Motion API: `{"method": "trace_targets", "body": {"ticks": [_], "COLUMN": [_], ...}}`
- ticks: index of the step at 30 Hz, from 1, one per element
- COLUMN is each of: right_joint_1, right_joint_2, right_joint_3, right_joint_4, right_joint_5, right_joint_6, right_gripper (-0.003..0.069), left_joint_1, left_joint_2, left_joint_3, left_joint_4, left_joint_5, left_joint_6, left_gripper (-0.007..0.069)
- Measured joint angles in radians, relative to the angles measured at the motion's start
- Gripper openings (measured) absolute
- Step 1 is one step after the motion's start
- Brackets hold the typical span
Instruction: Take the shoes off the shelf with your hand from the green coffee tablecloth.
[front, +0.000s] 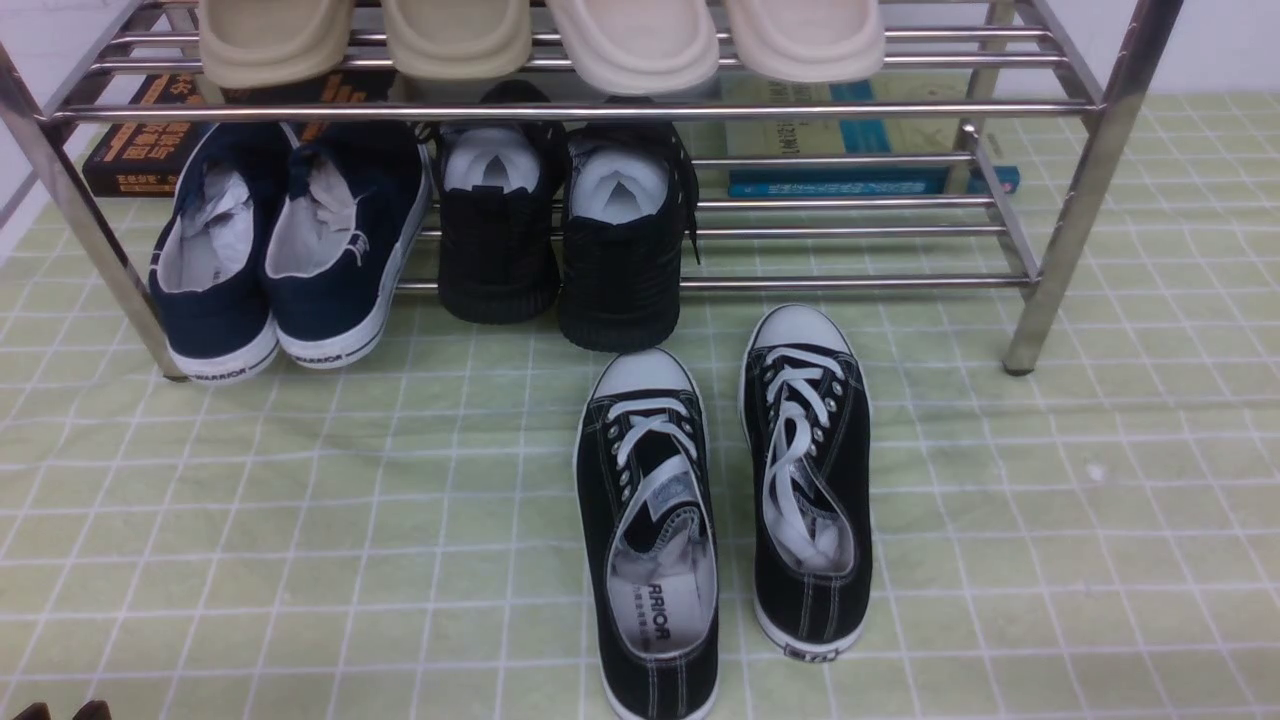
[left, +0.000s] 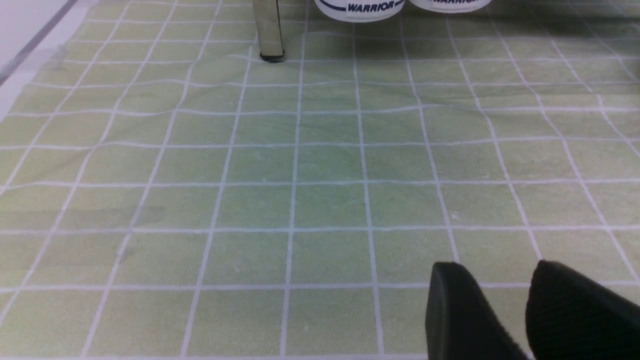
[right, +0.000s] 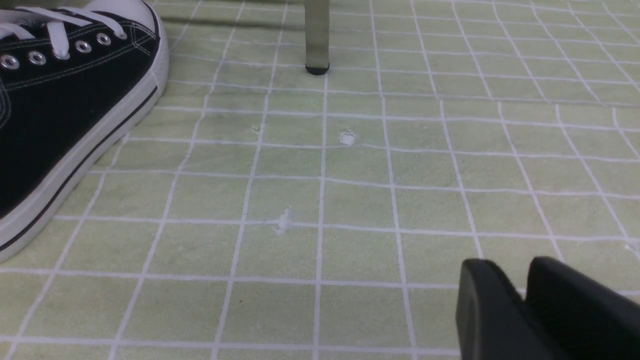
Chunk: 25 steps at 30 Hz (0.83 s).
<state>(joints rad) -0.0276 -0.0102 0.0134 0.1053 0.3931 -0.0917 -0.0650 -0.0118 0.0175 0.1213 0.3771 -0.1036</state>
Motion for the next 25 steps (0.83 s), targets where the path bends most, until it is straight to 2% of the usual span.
{"method": "trace_targets", "body": {"ticks": [25], "right_joint_1": [0.000], "right_joint_2": [0.000], "right_joint_3": [0.000], "right_joint_4": [0.001], "right_joint_5": [0.000], "right_joint_6": [0.000], "right_gripper": [0.0178], "left_joint_1": [0.000], "left_joint_2": [0.000], "left_joint_3": [0.000], "left_joint_4": [0.004], "left_joint_5": [0.000], "left_joint_6": [0.000], "left_gripper": [0.0242]}}
